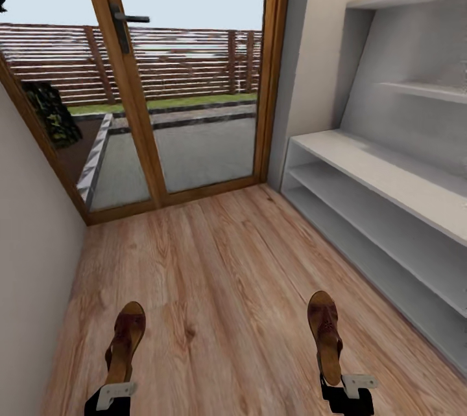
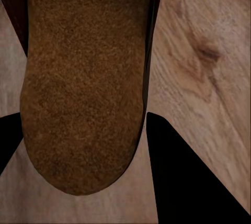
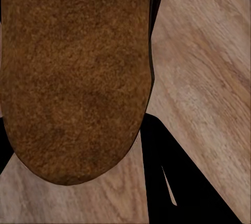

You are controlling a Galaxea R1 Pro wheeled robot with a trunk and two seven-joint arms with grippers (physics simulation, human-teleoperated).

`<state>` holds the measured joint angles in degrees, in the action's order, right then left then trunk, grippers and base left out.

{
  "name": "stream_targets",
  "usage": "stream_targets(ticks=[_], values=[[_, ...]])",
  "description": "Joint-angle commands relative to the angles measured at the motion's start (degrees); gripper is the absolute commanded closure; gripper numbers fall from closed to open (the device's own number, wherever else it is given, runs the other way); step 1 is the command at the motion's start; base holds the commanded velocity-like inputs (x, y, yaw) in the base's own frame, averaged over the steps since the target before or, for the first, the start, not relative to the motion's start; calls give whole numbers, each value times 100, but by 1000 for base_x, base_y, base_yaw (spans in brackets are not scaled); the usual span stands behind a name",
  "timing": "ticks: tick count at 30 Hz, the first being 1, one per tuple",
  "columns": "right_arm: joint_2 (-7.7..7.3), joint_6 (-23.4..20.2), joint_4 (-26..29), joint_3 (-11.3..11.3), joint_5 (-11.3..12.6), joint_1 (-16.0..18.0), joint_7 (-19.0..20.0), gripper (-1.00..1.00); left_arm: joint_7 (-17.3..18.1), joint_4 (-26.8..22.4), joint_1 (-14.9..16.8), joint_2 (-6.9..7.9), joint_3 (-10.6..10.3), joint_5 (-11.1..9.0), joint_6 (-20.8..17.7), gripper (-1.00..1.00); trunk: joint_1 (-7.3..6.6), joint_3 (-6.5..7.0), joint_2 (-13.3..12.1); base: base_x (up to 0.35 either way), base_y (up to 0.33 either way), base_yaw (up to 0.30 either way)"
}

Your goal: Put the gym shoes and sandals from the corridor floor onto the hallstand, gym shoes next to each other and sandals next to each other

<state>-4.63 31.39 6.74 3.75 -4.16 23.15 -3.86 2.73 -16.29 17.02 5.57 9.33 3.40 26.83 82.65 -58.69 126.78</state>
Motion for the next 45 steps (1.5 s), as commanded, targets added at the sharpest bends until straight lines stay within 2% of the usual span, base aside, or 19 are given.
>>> stream_targets(ticks=[1,7,29,45], values=[[1,16,-6,38,-24,5,-1,100,26,3,3,-3,51,55,15,100,2,-4,2,293,221,-261],[3,16,-6,38,-26,5,-1,100,26,3,3,-3,49,55,15,100,2,-4,2,296,207,-260],[6,16,-6,38,-30,5,8,100,26,3,3,-3,51,55,21,100,2,-4,2,335,5,-261],[6,16,-6,38,-32,5,10,100,26,8,3,-3,51,55,16,100,2,-4,2,44,0,-261]])
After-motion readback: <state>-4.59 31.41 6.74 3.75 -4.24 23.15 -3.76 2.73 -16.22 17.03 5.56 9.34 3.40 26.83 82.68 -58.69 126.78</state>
